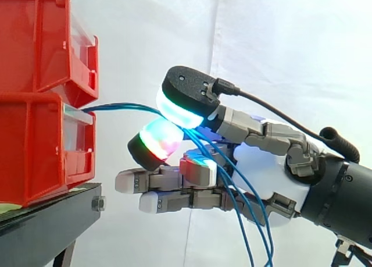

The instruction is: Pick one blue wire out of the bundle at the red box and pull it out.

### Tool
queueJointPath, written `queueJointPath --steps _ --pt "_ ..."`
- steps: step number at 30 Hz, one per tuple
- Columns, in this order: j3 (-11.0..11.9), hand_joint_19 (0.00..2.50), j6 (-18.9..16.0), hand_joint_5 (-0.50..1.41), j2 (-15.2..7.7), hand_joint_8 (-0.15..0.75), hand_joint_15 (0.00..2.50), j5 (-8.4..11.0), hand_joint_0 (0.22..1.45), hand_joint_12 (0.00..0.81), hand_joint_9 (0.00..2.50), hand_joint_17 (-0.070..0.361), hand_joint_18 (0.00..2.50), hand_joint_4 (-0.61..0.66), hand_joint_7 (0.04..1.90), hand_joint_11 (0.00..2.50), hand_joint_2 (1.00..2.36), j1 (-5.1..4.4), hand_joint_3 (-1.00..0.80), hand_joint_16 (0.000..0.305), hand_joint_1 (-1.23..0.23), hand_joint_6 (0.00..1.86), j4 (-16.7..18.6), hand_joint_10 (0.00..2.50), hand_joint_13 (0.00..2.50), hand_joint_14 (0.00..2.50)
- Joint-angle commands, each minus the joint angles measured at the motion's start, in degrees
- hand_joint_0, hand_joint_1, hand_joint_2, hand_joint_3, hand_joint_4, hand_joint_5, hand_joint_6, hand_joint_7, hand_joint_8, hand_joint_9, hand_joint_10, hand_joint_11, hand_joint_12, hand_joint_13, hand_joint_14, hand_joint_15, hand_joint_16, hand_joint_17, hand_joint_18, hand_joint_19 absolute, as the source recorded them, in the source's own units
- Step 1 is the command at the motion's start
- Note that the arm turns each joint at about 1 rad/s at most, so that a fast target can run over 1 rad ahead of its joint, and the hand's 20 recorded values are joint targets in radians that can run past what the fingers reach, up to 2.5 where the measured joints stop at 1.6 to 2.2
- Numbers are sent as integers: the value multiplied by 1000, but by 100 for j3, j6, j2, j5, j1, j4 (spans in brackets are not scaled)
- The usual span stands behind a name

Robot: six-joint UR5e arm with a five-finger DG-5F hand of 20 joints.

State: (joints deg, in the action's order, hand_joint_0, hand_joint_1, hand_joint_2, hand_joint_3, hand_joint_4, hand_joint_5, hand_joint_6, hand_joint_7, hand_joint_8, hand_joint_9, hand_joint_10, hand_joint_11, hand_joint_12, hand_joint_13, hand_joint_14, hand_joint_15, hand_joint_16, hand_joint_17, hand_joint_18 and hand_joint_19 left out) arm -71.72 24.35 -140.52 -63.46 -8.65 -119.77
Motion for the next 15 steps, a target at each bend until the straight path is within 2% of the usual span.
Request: queueJointPath --steps 1,3,8,10,11,15 --pt "0 373 0 -62 -2 264 323 0 581 377 1429 113 674 179 1277 976 1014 -5 -193 50 -861 826 7 26 698 12" --pt "0 367 0 -71 -2 261 322 9 579 374 1410 113 655 186 1269 986 1013 -5 -207 50 -877 834 15 25 675 14" --pt "0 405 9 -83 7 246 330 9 537 352 1360 105 593 193 1266 997 1007 -5 -399 47 -865 839 7 26 634 13" --pt "0 416 0 -81 7 262 331 0 495 370 1386 111 605 189 1244 970 1003 4 -460 49 -729 836 -11 25 640 13" --pt "0 415 0 -81 7 263 326 -9 494 371 1389 112 606 190 1233 971 1002 4 -473 50 -708 836 -11 25 640 14" --pt "0 434 9 -74 59 259 327 -9 509 371 1416 110 602 183 1218 957 1000 4 -500 49 -455 823 -37 25 649 12"
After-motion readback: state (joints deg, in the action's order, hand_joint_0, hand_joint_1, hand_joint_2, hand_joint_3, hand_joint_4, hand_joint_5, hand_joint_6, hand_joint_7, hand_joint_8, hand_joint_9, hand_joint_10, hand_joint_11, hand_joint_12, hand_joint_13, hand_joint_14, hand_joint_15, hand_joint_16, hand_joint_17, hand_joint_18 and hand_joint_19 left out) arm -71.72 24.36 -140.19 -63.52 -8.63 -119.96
